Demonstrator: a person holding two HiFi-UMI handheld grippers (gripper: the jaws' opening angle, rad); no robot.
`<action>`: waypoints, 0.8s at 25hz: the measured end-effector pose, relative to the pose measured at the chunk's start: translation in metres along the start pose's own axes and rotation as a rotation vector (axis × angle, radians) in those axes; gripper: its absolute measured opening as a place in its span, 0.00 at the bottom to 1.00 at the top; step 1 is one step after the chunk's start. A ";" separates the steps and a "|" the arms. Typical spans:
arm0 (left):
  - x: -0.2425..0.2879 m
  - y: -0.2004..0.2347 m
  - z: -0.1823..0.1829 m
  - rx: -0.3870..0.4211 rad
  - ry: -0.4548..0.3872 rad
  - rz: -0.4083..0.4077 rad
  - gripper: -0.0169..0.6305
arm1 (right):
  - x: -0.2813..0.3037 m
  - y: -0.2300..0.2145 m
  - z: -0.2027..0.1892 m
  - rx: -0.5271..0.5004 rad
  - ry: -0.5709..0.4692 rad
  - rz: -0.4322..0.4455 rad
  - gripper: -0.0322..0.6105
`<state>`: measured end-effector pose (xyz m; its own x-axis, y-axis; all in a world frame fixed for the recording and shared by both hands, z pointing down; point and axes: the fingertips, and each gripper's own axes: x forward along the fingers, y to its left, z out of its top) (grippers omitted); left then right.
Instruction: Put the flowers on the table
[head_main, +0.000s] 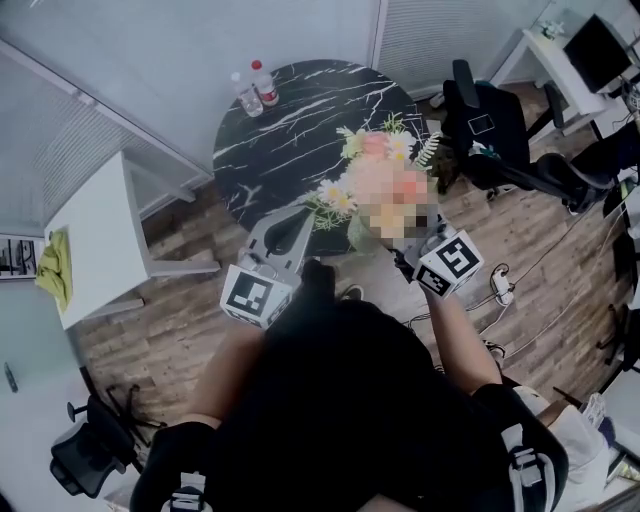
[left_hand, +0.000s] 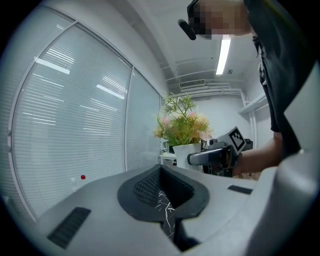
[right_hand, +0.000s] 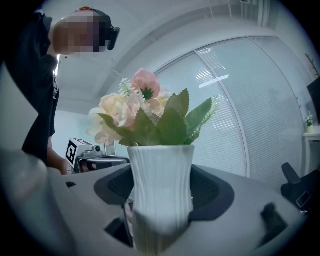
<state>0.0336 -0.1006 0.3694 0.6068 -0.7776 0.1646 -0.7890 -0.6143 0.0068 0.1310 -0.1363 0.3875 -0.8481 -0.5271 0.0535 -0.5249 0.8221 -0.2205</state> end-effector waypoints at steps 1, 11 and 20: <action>0.003 0.004 -0.001 0.001 -0.001 0.000 0.04 | 0.004 -0.005 -0.001 -0.002 0.000 -0.003 0.58; 0.048 0.071 -0.017 -0.035 0.004 -0.038 0.04 | 0.066 -0.061 -0.002 -0.060 -0.012 -0.093 0.58; 0.095 0.131 -0.037 -0.037 0.033 -0.067 0.04 | 0.119 -0.120 -0.008 -0.098 -0.004 -0.158 0.58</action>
<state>-0.0155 -0.2497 0.4220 0.6550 -0.7300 0.1952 -0.7504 -0.6586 0.0550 0.0919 -0.2959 0.4279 -0.7546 -0.6518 0.0757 -0.6559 0.7462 -0.1138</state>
